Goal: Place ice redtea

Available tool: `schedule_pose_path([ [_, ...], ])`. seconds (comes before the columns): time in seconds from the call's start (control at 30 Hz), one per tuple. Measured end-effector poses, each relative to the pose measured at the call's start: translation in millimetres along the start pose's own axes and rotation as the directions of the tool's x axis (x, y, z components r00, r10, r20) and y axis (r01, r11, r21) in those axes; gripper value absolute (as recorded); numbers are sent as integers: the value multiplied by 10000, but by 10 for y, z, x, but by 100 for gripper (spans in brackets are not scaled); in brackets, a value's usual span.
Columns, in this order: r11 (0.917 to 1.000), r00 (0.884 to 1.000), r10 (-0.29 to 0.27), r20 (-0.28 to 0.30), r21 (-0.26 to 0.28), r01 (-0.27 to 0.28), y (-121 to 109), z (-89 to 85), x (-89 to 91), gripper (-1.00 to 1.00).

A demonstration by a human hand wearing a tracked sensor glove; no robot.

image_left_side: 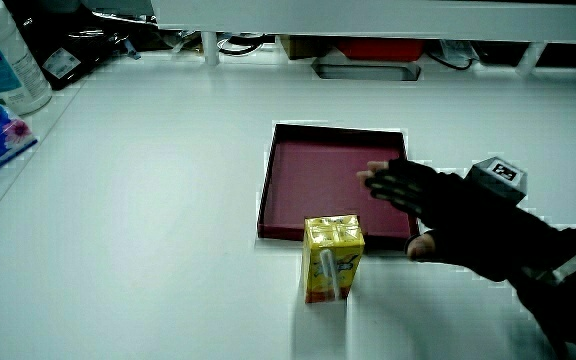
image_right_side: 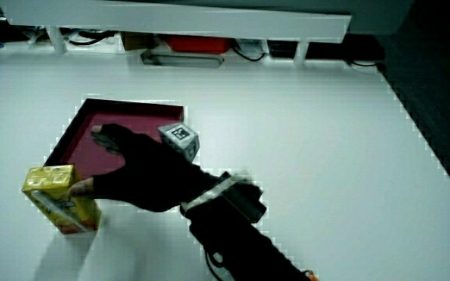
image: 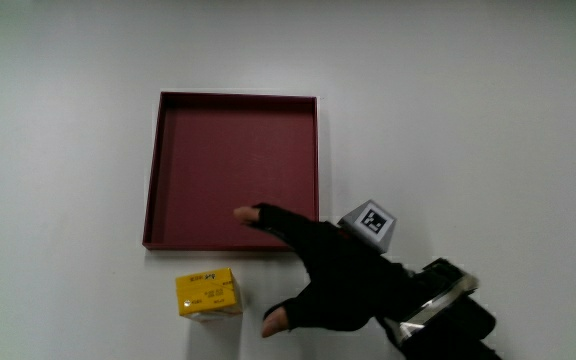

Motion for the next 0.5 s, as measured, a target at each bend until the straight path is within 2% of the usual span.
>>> schedule_pose_path([
  [0.07, 9989, 9988, -456, 156, -137, 458, -56, 85, -113, -100],
  [0.37, 9933, 9892, -1031, 1043, 634, 969, -386, 526, -468, -100],
  [0.43, 9896, 9769, -1347, 1658, 731, 1241, -461, 639, -493, -100],
  [0.5, 9911, 9724, -1170, 2019, 856, 1015, -527, 723, -518, -100],
])
